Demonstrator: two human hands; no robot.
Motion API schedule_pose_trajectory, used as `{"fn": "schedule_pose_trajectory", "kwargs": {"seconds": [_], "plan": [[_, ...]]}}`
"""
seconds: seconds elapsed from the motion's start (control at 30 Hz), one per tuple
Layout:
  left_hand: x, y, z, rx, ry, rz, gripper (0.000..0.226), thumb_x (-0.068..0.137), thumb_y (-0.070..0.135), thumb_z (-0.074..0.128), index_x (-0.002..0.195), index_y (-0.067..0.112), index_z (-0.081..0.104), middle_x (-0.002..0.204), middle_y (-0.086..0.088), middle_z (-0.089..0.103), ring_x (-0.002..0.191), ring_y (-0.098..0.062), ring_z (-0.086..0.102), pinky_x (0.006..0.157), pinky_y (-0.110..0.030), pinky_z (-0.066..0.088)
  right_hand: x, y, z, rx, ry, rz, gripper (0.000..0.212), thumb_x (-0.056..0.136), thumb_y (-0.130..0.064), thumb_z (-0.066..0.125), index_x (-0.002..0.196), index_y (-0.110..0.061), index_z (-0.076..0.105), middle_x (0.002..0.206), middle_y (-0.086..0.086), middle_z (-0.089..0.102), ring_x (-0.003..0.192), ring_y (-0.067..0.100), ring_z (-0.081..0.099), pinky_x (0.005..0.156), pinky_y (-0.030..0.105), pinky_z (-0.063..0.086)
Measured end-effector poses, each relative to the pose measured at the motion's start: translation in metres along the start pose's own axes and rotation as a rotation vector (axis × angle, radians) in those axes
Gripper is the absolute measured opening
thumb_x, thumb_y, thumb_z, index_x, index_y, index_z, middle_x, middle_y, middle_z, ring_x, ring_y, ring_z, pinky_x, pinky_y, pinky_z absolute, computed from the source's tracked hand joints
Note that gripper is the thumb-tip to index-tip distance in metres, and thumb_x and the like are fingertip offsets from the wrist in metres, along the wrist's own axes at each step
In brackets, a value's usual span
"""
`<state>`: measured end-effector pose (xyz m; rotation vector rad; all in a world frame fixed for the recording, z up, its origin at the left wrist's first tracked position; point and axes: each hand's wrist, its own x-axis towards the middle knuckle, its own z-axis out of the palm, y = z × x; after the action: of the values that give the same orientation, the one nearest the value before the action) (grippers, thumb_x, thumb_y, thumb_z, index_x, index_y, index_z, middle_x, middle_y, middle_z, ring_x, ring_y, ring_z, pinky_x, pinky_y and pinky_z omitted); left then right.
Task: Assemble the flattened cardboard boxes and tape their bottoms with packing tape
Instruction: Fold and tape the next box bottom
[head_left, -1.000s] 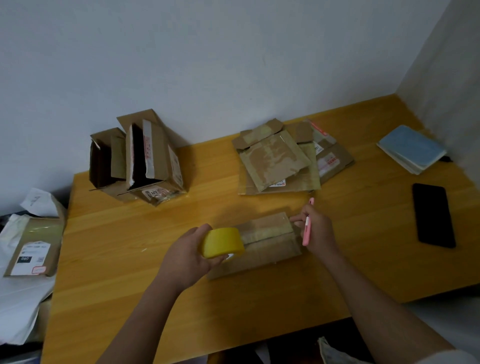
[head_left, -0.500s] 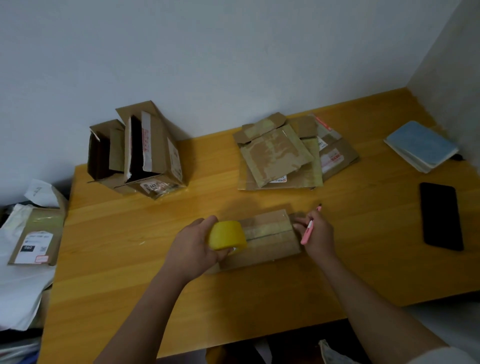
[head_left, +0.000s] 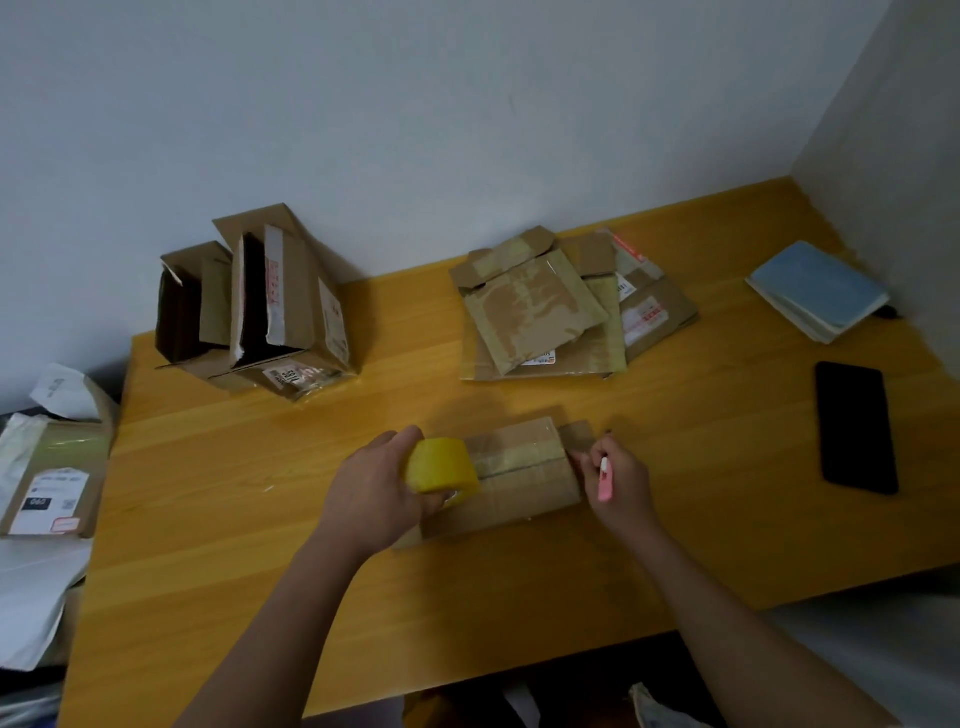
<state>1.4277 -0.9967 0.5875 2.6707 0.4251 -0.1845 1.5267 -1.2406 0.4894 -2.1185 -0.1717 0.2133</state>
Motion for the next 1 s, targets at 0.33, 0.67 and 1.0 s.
{"fn": "schedule_pose_trajectory", "kwargs": {"seconds": [0.33, 0.67, 1.0], "plan": [[-0.001, 0.007, -0.003, 0.088, -0.074, -0.03, 0.061, 0.076, 0.058, 0.071, 0.119, 0.023, 0.046, 0.106, 0.0, 0.055, 0.086, -0.026, 0.054, 0.063, -0.034, 0.041, -0.038, -0.011, 0.034, 0.017, -0.252, -0.089, 0.05, 0.098, 0.002, 0.044, 0.145, -0.015, 0.044, 0.106, 0.0, 0.055, 0.075, -0.005, 0.049, 0.066, 0.008, 0.038], [-0.002, -0.005, -0.013, 0.153, -0.123, -0.051, 0.072, 0.082, 0.061, 0.064, 0.137, 0.021, 0.038, 0.113, -0.007, 0.058, 0.096, -0.031, 0.057, 0.064, -0.034, 0.039, -0.037, -0.019, 0.04, -0.223, -0.336, -0.047, 0.052, 0.103, -0.008, 0.035, 0.153, -0.02, 0.027, 0.141, 0.021, 0.041, 0.122, 0.028, 0.049, 0.098, 0.036, 0.045], [-0.024, -0.05, -0.01, 0.251, -0.206, -0.054, 0.068, 0.085, 0.057, 0.063, 0.136, 0.021, 0.037, 0.123, -0.006, 0.057, 0.104, -0.031, 0.058, 0.074, -0.038, 0.046, -0.039, -0.023, 0.041, -0.349, -0.257, -0.141, 0.041, 0.105, -0.026, 0.039, 0.145, -0.019, 0.043, 0.115, -0.01, 0.049, 0.086, -0.01, 0.04, 0.08, 0.009, 0.037]]}}
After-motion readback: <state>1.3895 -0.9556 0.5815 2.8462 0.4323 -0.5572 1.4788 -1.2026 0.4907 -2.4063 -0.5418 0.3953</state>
